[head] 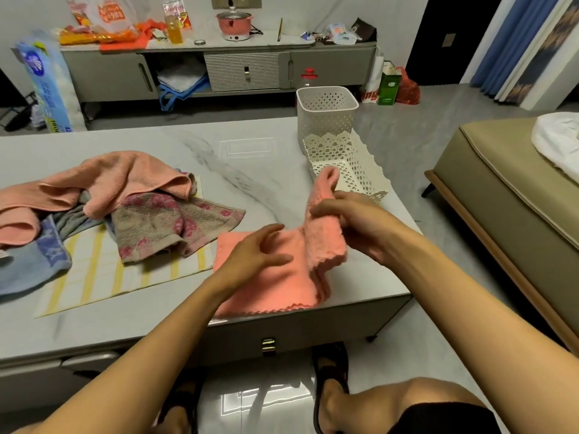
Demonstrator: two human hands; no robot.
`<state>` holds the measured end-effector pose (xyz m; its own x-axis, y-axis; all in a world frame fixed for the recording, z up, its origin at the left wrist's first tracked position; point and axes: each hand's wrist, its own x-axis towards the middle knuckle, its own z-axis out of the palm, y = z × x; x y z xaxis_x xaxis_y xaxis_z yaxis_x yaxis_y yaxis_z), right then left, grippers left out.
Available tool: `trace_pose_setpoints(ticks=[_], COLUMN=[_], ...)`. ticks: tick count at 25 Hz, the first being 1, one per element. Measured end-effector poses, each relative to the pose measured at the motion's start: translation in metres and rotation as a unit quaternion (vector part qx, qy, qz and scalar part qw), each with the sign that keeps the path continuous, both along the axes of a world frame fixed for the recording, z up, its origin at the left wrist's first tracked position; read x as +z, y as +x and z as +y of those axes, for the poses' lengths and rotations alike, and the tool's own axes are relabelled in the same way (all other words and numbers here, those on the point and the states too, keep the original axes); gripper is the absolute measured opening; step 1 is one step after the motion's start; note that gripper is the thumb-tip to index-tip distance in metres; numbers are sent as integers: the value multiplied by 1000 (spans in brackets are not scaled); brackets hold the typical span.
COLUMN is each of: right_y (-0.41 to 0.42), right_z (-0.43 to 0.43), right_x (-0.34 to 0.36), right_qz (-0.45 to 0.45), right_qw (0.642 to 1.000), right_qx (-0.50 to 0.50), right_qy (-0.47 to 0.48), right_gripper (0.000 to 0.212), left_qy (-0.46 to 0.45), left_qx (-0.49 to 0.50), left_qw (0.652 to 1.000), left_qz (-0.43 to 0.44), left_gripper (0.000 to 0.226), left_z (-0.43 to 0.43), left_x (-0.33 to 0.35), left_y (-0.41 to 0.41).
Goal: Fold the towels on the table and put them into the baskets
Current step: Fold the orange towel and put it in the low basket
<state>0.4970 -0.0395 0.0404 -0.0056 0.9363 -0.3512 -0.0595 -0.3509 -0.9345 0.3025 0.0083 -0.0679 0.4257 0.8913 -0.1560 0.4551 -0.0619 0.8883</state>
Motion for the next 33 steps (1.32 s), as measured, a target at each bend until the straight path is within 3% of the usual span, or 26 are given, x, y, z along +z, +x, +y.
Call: trace_pose_setpoints(ticks=[2, 6, 7, 9, 11, 15, 17, 18, 20, 22, 23, 26, 30, 33], right_y=[-35, -105, -118, -135, -142, -150, -148, -142, -120, -94, -85, -73, -72, -68], right_z=[11, 28, 27, 27, 30, 32, 28, 25, 23, 20, 19, 17, 17, 20], right_x=[-4, -49, -64, -86, -95, -93, -92, -91, -90, -94, -100, -128, -153, -159], right_qz=[-40, -221, -255, -293, -311, -275, -299, -364, -527, -619, -638, -643, -620, -594], right_qw=[999, 970, 960, 949, 946, 955, 946, 920, 823, 731, 716, 724, 751, 783], right_qx=[35, 99, 114, 113, 92, 107, 127, 130, 101, 87, 106, 168, 159, 142], right_qy=[6, 31, 26, -2, -10, -11, 17, 61, 189, 274, 264, 188, 162, 123], right_gripper=[13, 19, 30, 54, 61, 46, 34, 34, 37, 43, 48, 63, 73, 72], left_qy=[-113, -246, -262, -263, -228, -155, -127, -109, -31, 133, 226, 355, 238, 215], left_qx=[163, 228, 235, 238, 229, 222, 222, 223, 232, 226, 210, 89, 8, 0], left_qw=[968, 923, 915, 913, 929, 959, 966, 968, 971, 940, 914, 871, 895, 901], left_qz=[-152, -187, -197, -202, -180, -86, -42, -30, 52, 219, 265, 327, 378, 376], left_gripper=[41, 33, 35, 40, 47, 49, 32, 23, 29, 50, 56, 52, 64, 76], left_z=[4, 6, 5, 5, 9, 17, 18, 18, 15, 8, 3, -3, 3, 7], left_x=[10, 9, 7, 5, 3, -4, -10, -10, -10, -13, -14, -23, -46, -50], left_y=[-33, -77, -79, -78, -75, -71, -70, -68, -63, -55, -51, -42, -47, -47])
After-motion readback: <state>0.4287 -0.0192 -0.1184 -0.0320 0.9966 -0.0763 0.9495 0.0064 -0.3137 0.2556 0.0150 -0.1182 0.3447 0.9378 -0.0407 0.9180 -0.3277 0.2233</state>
